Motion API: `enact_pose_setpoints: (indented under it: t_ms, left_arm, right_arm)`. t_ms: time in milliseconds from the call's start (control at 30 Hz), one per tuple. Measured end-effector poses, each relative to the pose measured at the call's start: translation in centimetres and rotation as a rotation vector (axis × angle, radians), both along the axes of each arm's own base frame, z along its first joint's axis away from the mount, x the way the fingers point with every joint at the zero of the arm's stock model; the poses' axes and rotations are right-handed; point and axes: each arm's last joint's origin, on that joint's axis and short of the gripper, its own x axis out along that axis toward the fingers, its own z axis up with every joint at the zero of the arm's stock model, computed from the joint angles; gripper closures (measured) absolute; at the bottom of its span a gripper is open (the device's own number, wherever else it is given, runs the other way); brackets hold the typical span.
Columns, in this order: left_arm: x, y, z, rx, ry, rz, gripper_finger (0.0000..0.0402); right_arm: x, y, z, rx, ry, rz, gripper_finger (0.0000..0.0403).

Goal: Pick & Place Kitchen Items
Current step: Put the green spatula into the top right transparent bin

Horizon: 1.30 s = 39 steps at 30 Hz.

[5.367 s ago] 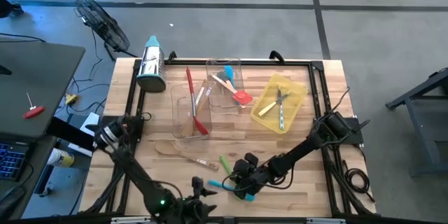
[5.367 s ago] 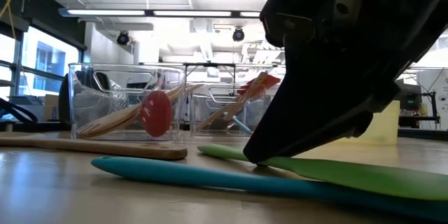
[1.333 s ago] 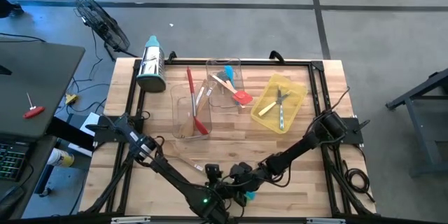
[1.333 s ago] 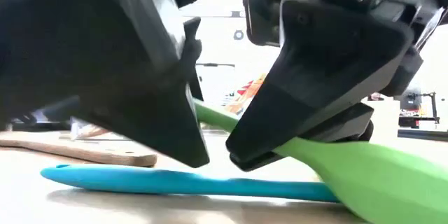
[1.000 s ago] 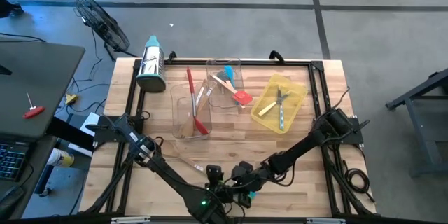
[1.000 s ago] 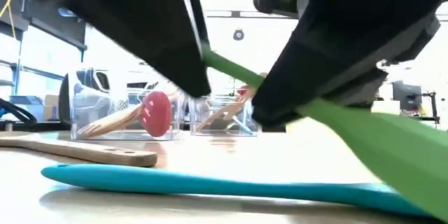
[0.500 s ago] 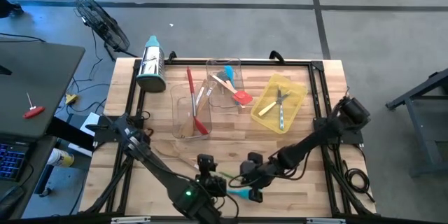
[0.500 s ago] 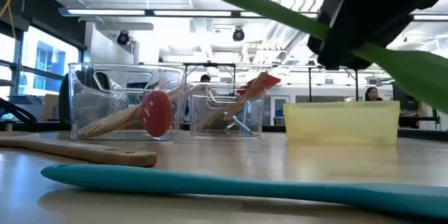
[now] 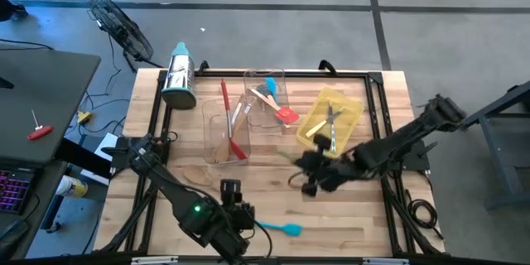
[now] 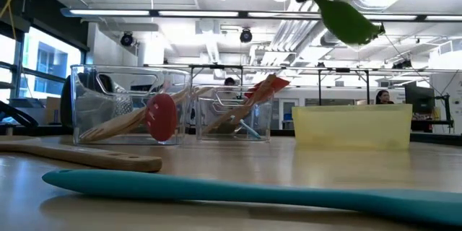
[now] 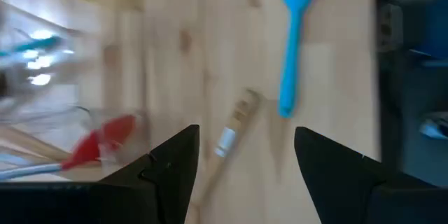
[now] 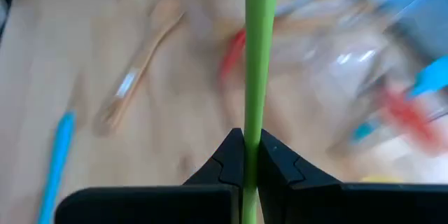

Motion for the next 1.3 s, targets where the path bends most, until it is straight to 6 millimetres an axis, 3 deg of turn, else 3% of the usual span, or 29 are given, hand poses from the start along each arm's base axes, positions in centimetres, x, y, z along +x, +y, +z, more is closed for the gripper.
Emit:
enact_pose_setpoints:
  t_ms: [200, 367, 600, 800, 1033, 1167, 1300]
  left_arm:
    - [-1.7, -0.1, 1.7, -0.096, 0.019, -0.047, 0.0174]
    - [-2.7, -0.4, 2.4, -0.106, 0.008, -0.079, 0.0174]
    - [-3.4, -0.6, 2.9, -0.102, -0.006, -0.106, 0.0174]
    - [-4.0, -1.3, 2.6, -0.002, -0.043, -0.164, 0.0174]
    - [-4.1, -1.4, 2.6, 0.022, -0.067, -0.151, 0.0174]
    - [-4.1, -1.4, 2.6, 0.013, -0.069, -0.138, 0.0174]
    - [-4.1, -1.4, 2.6, 0.013, -0.069, -0.136, 0.0174]
  right_arm:
    - [-0.4, -4.9, 4.6, -0.065, -0.177, -0.047, 0.0395]
    - [0.5, -9.5, 7.9, -0.047, -0.411, 0.013, 0.0395]
    - [1.8, -15.9, 8.2, 0.111, -0.536, 0.1, 0.0395]
    - [3.9, -21.1, 5.4, 0.2, -0.517, 0.047, 0.0395]
    - [7.5, -25.5, -0.2, 0.313, -0.496, 0.014, 0.0395]
    - [8.4, -27.1, -3.7, 0.375, -0.427, -0.059, 0.0395]
    - [8.9, -27.7, -5.8, 0.386, -0.364, -0.119, 0.0395]
